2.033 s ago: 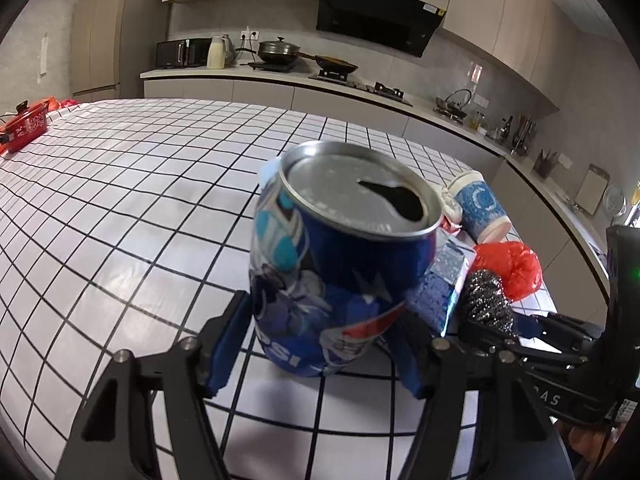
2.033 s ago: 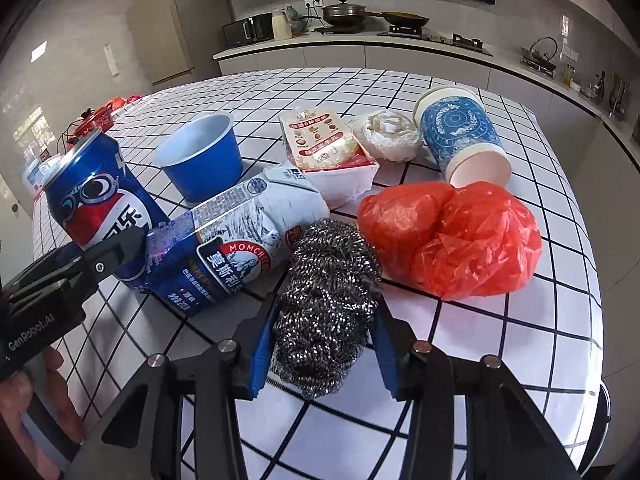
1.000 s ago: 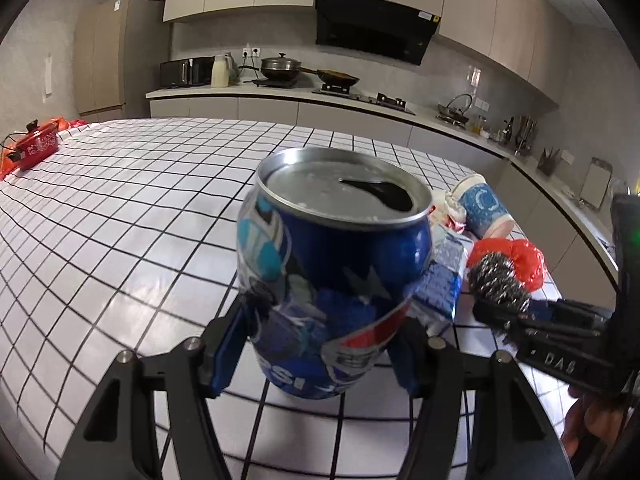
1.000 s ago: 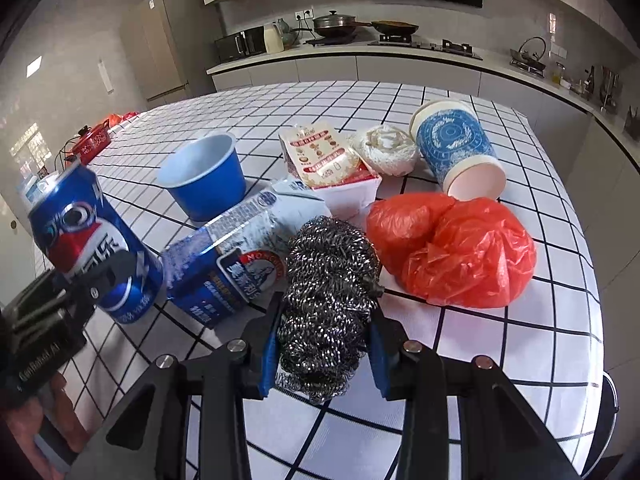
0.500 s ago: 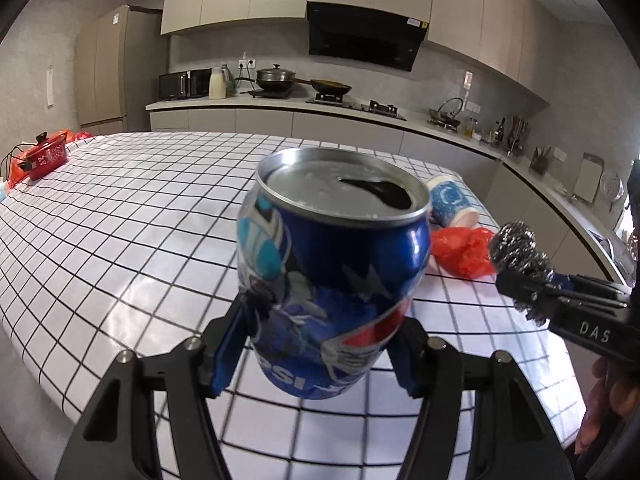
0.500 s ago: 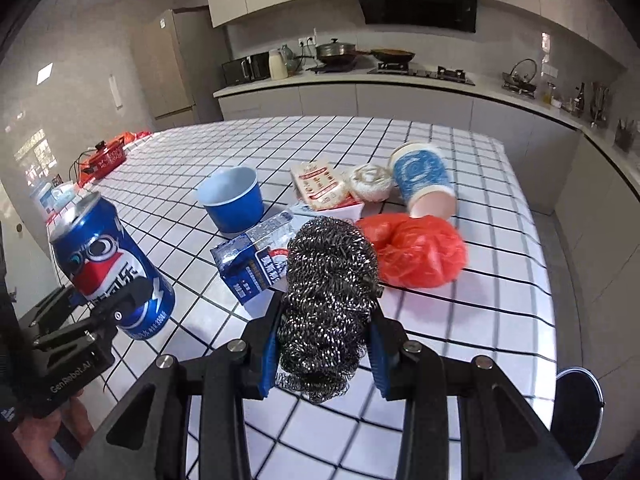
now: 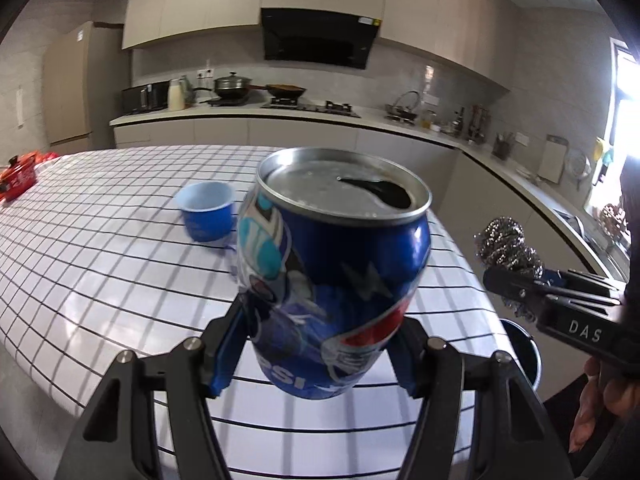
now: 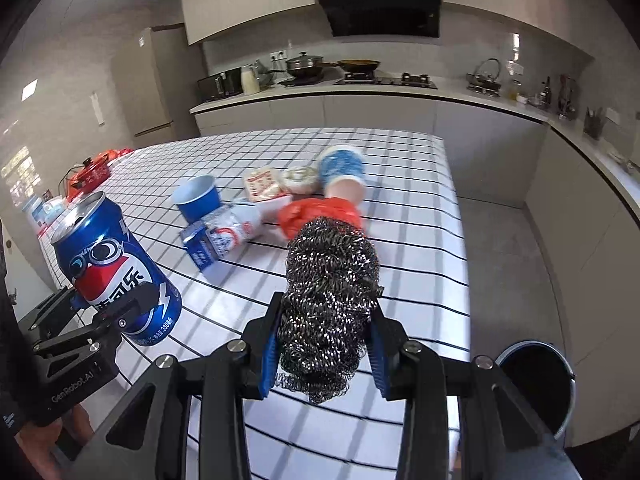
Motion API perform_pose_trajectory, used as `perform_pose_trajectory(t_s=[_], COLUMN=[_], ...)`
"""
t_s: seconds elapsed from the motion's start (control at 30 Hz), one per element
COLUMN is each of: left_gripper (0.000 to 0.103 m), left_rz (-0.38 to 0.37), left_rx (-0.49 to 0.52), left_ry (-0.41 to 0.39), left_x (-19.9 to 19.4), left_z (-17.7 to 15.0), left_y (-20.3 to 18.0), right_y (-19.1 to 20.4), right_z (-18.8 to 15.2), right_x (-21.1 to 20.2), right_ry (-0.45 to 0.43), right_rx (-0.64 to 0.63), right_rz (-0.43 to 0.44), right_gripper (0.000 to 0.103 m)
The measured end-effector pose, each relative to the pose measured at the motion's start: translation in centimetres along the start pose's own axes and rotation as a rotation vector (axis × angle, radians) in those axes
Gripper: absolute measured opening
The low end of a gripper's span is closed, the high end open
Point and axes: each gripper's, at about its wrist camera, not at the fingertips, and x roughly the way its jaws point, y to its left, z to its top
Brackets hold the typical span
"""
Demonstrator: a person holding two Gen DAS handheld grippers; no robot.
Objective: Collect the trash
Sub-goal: 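Carry the Pepsi can and scrubber over the black bin and open both tools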
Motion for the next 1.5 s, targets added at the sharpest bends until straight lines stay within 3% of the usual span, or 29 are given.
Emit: perform_pose_trajectory(t_s=[0.77,1.1,1.5], left_gripper=[0.064,0.064,0.064], left_rz=[-0.242,-0.301,-0.294], left_rx=[0.166,0.221,0.230], left_ry=[0.025,0.076,0.176], left_x=[0.9,2.9,6.8], left_z=[-0.9,-2.8,-5.9], left_y=[-17.5,-25.2,-30.6], right_y=[-18.5,-25.5,-31.6], right_z=[-6.9,-9.7,-12.8], right_x=[-11.8,-12.6,-9.9], right_ry=[-0.043,0.004,0.094], right_rx=[0.169,0.202,0.194], right_rz=[-0.201,-0.241,-0.204], right_gripper=[0.039,0.039,0.040])
